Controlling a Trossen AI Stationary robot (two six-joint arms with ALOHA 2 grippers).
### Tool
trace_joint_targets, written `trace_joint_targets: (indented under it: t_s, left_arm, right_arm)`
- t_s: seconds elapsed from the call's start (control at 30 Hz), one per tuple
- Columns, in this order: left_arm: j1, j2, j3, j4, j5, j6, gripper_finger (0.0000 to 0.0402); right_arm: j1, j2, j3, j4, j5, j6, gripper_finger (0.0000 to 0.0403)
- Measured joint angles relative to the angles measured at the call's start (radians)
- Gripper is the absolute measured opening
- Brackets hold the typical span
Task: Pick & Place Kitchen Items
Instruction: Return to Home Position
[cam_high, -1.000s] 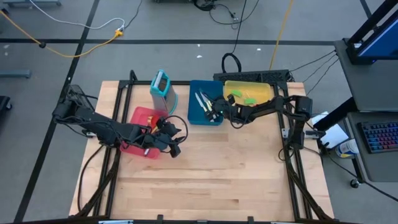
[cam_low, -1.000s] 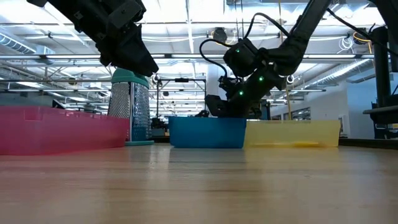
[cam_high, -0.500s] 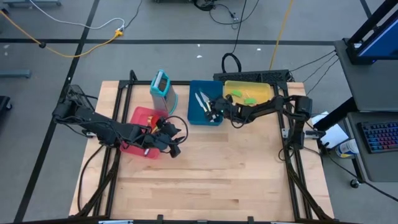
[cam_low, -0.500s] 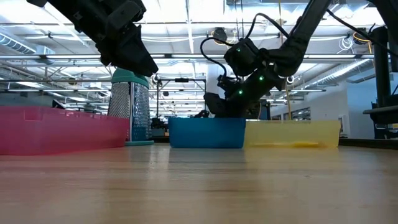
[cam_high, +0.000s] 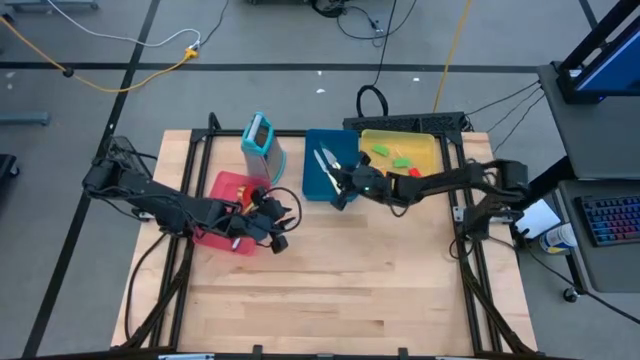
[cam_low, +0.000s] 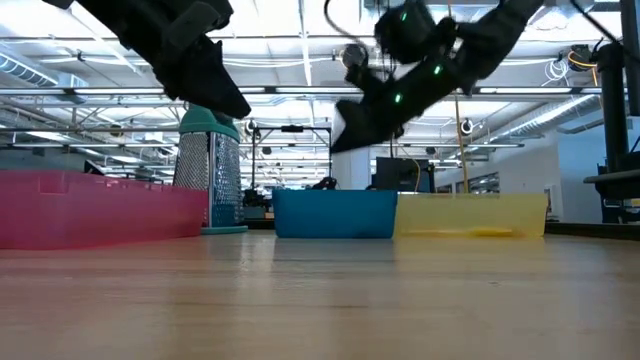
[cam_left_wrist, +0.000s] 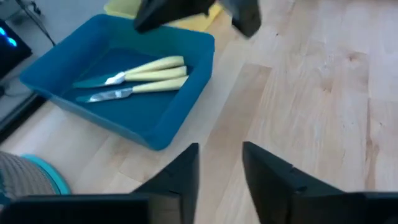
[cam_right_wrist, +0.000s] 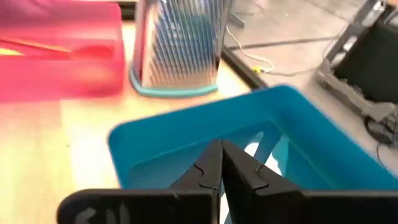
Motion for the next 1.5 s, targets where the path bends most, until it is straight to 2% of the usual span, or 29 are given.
trace_joint_targets:
  t_s: [0.27,0.33,0.47,0.6,0.8,0.93,1.1,1.27,1.37,1.5]
  left_arm:
    - [0.000,-0.125,0.000,-0.055,-0.002,0.107,0.0017]
    - [0.000,-0.183,0.000,-0.082,-0.010,0.120,0.0006]
    - [0.001,-0.320,0.000,-0.153,-0.058,0.139,0.0019]
    - [0.002,-0.472,0.000,-0.241,-0.064,0.146,0.0022]
    - [0.002,-0.675,0.000,-0.336,-0.063,0.189,0.0004]
    - [-0.004,-0.783,-0.032,-0.332,-0.047,0.251,0.0015]
    - [-0.004,-0.903,-0.131,-0.322,-0.024,0.311,0.0004]
    - [-0.004,-1.032,-0.263,-0.207,-0.028,0.338,0.0014]
    - [-0.004,-1.114,-0.334,-0.112,-0.027,0.397,0.0010]
    - [-0.004,-1.219,-0.397,-0.087,-0.025,0.412,0.0005]
  right_arm:
    - [0.126,-0.217,0.000,-0.227,0.000,-0.031,0.0001]
    - [0.161,-0.268,0.000,-0.291,0.001,-0.048,0.0001]
    - [0.232,-0.355,0.001,-0.409,-0.001,-0.055,0.0001]
    - [0.302,-0.427,0.000,-0.528,0.002,-0.054,0.0001]
    - [0.396,-0.571,-0.114,-0.516,-0.002,-0.057,0.0001]
    - [0.439,-0.710,-0.236,-0.459,-0.002,-0.053,0.0001]
    - [0.461,-0.899,-0.390,-0.341,-0.005,-0.052,0.0001]
    - [0.461,-1.069,-0.501,-0.317,-0.125,-0.053,0.0000]
    - [0.461,-1.155,-0.552,-0.284,-0.139,-0.061,0.0000]
    - [0.461,-1.257,-0.590,-0.295,-0.132,-0.079,0.0000]
